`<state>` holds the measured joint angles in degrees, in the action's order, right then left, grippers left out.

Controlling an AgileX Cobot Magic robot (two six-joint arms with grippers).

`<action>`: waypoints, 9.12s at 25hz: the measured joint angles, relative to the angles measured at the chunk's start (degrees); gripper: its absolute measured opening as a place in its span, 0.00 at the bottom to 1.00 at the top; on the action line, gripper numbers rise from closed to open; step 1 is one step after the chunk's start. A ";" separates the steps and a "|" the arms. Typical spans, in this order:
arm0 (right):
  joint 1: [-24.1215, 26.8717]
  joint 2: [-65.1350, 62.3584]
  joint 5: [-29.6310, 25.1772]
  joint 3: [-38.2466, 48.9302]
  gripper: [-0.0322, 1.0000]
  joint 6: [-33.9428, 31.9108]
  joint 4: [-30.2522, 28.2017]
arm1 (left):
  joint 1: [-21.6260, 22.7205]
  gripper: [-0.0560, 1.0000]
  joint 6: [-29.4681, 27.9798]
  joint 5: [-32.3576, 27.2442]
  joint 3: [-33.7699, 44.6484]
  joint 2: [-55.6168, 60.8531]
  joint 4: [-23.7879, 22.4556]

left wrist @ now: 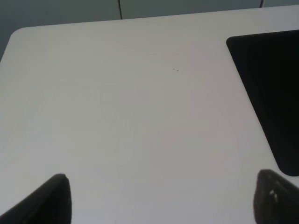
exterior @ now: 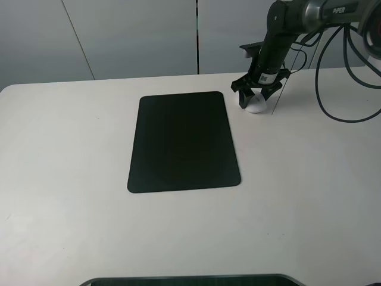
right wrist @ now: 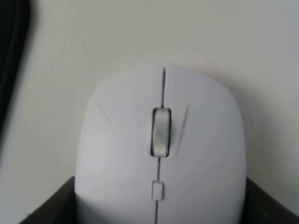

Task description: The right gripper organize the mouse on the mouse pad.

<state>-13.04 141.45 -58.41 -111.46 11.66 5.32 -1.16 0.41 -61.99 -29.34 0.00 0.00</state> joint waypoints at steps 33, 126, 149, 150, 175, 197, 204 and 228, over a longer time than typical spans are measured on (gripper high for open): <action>-19.86 -5.12 -8.89 -0.11 0.48 -28.18 -4.71 | 0.00 0.76 0.00 0.00 0.00 0.00 0.00; -1.74 -39.17 -4.31 34.26 0.71 -35.28 -8.75 | 0.00 0.76 0.00 0.00 0.00 0.00 0.00; 3.12 -91.47 2.93 59.34 0.71 -27.37 -9.50 | 0.00 0.76 0.00 0.00 0.00 0.00 -0.31; 3.12 -93.71 2.93 60.14 0.71 -26.64 -9.50 | 0.00 0.76 0.00 0.00 0.00 0.00 -0.31; 3.12 -141.19 -3.92 80.40 0.71 -19.09 -8.94 | 0.00 0.76 0.00 0.00 0.00 0.00 -0.31; 12.71 -141.54 -4.65 82.01 0.71 -17.08 -8.79 | 0.00 0.76 0.00 0.00 0.00 0.00 -0.42; 14.96 -141.54 -4.65 82.01 0.71 -14.25 -6.95 | 0.00 0.76 0.00 0.00 0.00 0.00 -0.42; 14.96 -141.54 -4.65 82.01 0.71 -12.80 -6.01 | 0.00 0.76 -0.41 0.00 0.00 0.00 -0.42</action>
<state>1.93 -0.09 -63.06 -29.45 -1.14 -0.70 -1.16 0.00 -61.99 -29.34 0.00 -0.42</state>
